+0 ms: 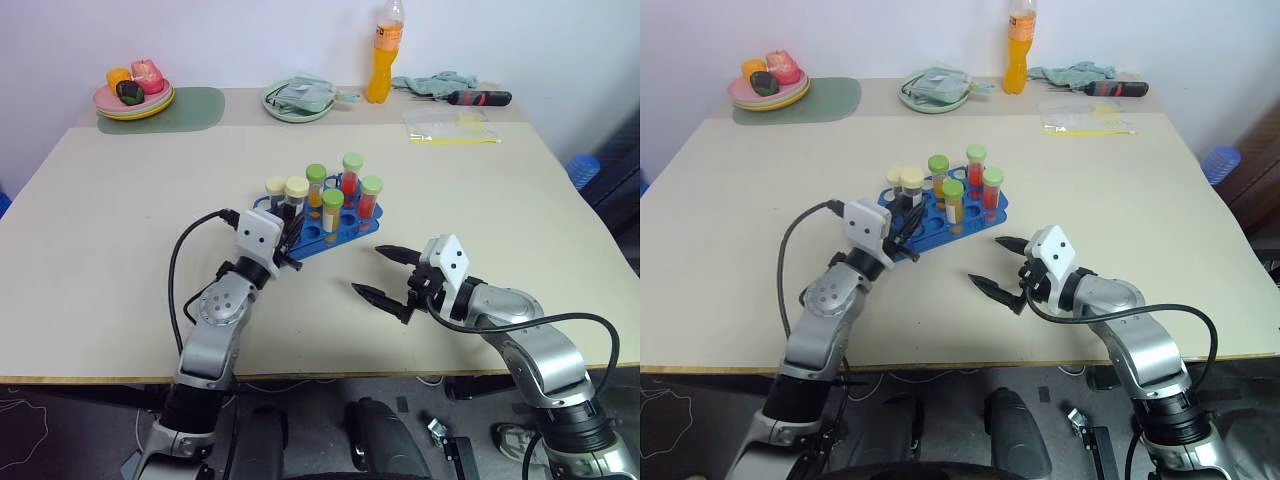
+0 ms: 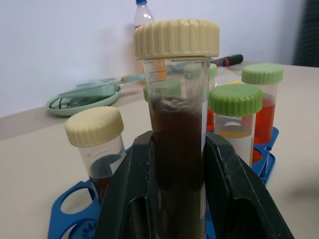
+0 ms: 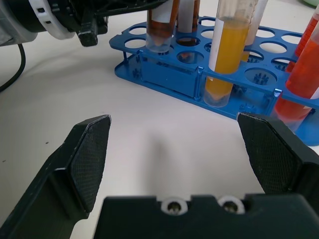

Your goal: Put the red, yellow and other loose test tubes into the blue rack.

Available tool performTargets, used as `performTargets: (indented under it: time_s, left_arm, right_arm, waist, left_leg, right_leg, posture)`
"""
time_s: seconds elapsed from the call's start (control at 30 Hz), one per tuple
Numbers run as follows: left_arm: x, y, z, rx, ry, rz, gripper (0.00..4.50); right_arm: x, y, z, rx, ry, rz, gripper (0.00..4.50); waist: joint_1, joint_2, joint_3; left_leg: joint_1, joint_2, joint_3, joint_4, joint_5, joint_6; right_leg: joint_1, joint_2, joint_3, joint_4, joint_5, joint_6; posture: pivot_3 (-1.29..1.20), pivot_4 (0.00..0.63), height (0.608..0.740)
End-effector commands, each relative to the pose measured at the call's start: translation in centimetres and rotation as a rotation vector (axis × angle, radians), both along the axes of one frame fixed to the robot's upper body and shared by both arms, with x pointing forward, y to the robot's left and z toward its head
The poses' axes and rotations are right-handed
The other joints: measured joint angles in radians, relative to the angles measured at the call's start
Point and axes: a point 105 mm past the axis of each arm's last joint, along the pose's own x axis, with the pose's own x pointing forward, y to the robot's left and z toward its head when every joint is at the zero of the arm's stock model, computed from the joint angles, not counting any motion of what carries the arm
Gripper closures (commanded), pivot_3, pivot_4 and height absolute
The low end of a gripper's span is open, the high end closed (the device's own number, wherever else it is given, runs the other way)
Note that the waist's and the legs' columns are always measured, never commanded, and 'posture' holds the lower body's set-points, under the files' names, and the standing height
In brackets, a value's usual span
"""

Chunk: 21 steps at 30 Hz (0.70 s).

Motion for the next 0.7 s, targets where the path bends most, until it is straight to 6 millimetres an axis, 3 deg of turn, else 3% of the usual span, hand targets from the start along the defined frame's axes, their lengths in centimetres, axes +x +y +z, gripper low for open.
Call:
performTargets:
  time_s: [0.03, 0.63, 0.67, 0.7]
  left_arm:
    - [-0.33, -0.58, 0.22, -0.016, -0.006, -0.026, 3.76]
    - [0.4, -0.82, -0.65, -0.053, 0.012, -0.032, 3.76]
    - [0.35, -0.81, -0.72, -0.058, 0.017, -0.036, 2.74]
    - [0.25, -0.79, -0.72, -0.062, 0.017, -0.041, 2.34]
  right_arm:
    - [-0.11, 0.44, 1.34, 0.018, -0.059, 0.019, 0.0]
    - [-0.27, 0.5, 1.32, 0.014, -0.061, 0.023, 0.0]
    - [-0.28, 0.51, 1.32, 0.014, -0.061, 0.023, 0.0]
    - [-0.29, 0.55, 1.34, 0.014, -0.061, 0.024, 0.0]
  waist:
    - [0.0, 0.0, 0.0]
    - [0.002, 0.0, 0.0]
    - [0.002, 0.0, 0.0]
    - [0.002, 0.0, 0.0]
  left_leg:
    - [0.0, 0.0, 0.0, 0.0, 0.0, 0.0]
    - [0.0, 0.0, 0.0, 0.0, 0.0, 0.0]
    - [0.0, 0.0, 0.0, 0.0, 0.0, 0.0]
    - [0.0, 0.0, 0.0, 0.0, 0.0, 0.0]
  right_leg:
    - [0.0, 0.0, 0.0, 0.0, 0.0, 0.0]
    - [0.001, 0.0, 0.0, -0.001, 0.0, 0.0]
    - [0.001, 0.0, 0.0, -0.001, 0.0, 0.0]
    - [0.001, 0.0, 0.0, -0.001, 0.0, 0.0]
  posture:
    - [0.0, 0.15, 0.74]
    - [0.0, 0.15, 0.74]
    - [0.0, 0.15, 0.74]
    - [0.0, 0.15, 0.74]
